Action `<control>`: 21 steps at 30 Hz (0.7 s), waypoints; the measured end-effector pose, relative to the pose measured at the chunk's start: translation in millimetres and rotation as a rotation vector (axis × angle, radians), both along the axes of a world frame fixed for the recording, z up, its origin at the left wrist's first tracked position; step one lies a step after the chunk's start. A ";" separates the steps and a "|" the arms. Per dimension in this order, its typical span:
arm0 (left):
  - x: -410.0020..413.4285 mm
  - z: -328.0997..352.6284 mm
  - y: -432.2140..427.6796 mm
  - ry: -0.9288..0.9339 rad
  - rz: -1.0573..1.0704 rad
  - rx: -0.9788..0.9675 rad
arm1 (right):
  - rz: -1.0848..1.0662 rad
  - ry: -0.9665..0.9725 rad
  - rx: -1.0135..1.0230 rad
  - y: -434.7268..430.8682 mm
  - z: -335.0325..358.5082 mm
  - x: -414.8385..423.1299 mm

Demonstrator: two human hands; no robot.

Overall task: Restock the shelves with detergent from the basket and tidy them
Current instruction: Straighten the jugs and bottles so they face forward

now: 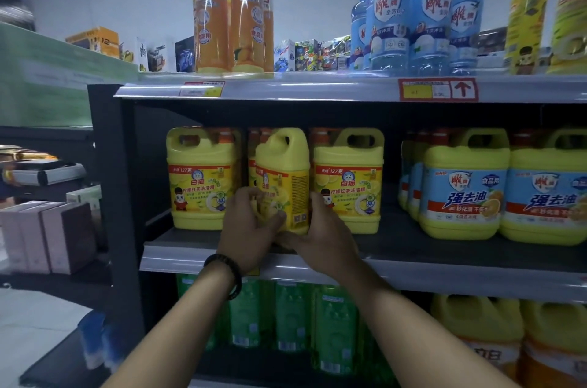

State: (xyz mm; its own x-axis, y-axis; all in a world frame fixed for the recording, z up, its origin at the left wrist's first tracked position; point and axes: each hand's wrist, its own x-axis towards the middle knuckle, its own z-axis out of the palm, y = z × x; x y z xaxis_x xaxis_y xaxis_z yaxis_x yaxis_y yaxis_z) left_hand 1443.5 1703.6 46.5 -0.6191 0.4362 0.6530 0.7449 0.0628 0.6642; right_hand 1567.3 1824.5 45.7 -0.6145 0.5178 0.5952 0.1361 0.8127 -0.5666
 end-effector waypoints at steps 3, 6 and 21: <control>-3.0 -3.6 3.4 0.050 -0.004 -0.092 | -0.059 0.051 0.045 0.1 -4.2 -0.7; -6.1 -6.9 7.6 0.064 -0.025 -0.132 | -0.129 0.081 0.053 1.9 -9.4 -4.2; -63.6 4.9 -27.9 0.128 0.366 0.002 | -0.299 -0.176 0.172 -4.4 2.6 -30.7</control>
